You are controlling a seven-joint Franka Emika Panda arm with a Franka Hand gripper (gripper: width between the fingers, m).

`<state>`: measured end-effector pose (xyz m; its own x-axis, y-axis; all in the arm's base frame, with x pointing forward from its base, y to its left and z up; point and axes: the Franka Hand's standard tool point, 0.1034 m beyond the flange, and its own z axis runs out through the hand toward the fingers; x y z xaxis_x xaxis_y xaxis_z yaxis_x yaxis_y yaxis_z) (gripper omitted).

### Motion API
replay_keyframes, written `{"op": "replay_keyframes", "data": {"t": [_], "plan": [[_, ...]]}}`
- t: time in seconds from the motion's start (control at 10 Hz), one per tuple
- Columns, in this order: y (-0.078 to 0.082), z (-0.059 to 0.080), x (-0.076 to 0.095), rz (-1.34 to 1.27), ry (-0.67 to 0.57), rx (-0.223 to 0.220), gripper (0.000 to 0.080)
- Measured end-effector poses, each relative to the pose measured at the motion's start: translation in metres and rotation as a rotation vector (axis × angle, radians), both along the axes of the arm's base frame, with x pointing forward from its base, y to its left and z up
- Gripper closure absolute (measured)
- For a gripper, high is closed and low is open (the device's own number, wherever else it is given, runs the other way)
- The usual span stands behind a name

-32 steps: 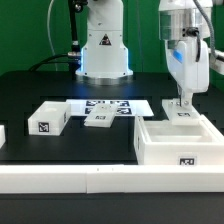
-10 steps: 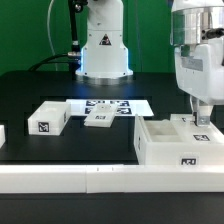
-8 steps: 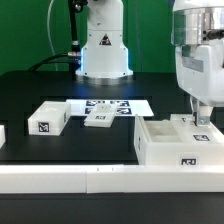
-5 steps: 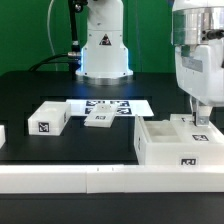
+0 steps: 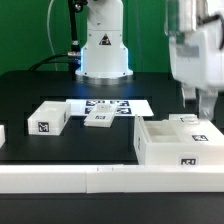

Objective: Assemble cabinet

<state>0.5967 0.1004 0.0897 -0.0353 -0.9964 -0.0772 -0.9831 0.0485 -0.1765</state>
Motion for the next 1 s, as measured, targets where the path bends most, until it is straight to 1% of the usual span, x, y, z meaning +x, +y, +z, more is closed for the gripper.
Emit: {"op": "replay_keyframes", "data": {"t": [0.1, 0.2, 0.7, 0.8, 0.9, 1.0], "plan": [[-0.003, 0.009, -0.006, -0.008, -0.002, 0.013, 0.003], [-0.004, 0.021, -0.006, -0.031, -0.004, 0.033, 0.0009], [-0.007, 0.016, -0.008, -0.01, -0.003, 0.022, 0.0003], [-0.019, 0.012, -0.022, 0.043, 0.001, 0.015, 0.0003], [-0.041, 0.011, -0.042, 0.06, 0.017, 0.021, 0.0003], [-0.059, 0.011, -0.059, 0.134, 0.018, 0.011, 0.0003]]}}
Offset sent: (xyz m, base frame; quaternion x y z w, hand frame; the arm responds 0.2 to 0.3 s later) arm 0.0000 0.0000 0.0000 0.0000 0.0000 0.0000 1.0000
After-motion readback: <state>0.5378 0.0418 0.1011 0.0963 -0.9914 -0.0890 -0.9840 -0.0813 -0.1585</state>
